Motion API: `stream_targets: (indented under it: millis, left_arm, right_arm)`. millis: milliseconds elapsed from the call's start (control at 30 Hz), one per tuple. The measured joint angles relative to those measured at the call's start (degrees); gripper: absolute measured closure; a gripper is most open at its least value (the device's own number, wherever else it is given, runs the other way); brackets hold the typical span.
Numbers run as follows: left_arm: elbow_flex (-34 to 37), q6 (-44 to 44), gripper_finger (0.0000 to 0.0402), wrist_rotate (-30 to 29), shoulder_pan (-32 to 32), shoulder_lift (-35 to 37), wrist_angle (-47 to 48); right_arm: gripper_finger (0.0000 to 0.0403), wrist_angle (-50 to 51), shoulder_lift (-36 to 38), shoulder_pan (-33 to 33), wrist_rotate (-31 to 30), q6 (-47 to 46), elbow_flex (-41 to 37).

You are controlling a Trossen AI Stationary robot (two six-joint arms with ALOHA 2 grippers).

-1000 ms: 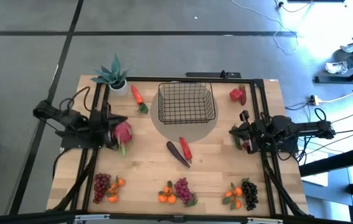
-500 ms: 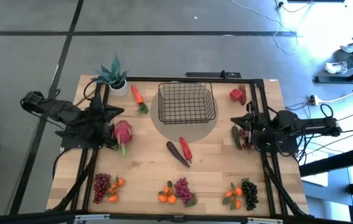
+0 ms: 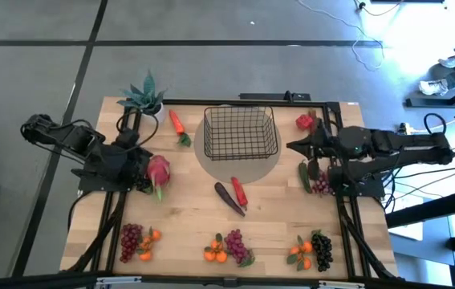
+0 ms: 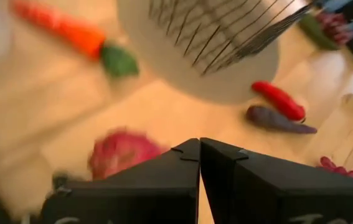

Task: Build produce basket
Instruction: Put the red dragon fruit into the black wire basket

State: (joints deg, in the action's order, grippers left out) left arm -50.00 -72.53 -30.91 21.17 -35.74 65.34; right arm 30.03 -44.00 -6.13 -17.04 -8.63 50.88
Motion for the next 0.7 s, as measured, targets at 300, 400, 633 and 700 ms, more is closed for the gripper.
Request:
stream_targets:
  millis: [300, 400, 633, 700]
  left_arm:
    - [0.0, -6.4, 0.0401, 4.3, -1.0, 0.5, 1.5]
    - [0.0, -6.4, 0.0401, 4.6, -1.0, 0.6, 1.5]
    - [0.0, -5.3, 0.0401, 5.3, -1.0, 0.5, 1.5]
    - [0.0, -5.3, 0.0401, 5.3, -1.0, 0.5, 1.4]
  right_arm:
    - [0.0402, 12.8, -8.7, 0.0, 2.3, -9.3, 11.9]
    - [0.0402, 13.0, -9.6, 0.0, 4.7, -8.8, 12.6]
    - [0.0402, 14.5, -9.9, 0.0, 5.2, -9.3, 12.6]
    - [0.0402, 14.5, -9.9, 0.0, 5.2, -9.3, 12.6]
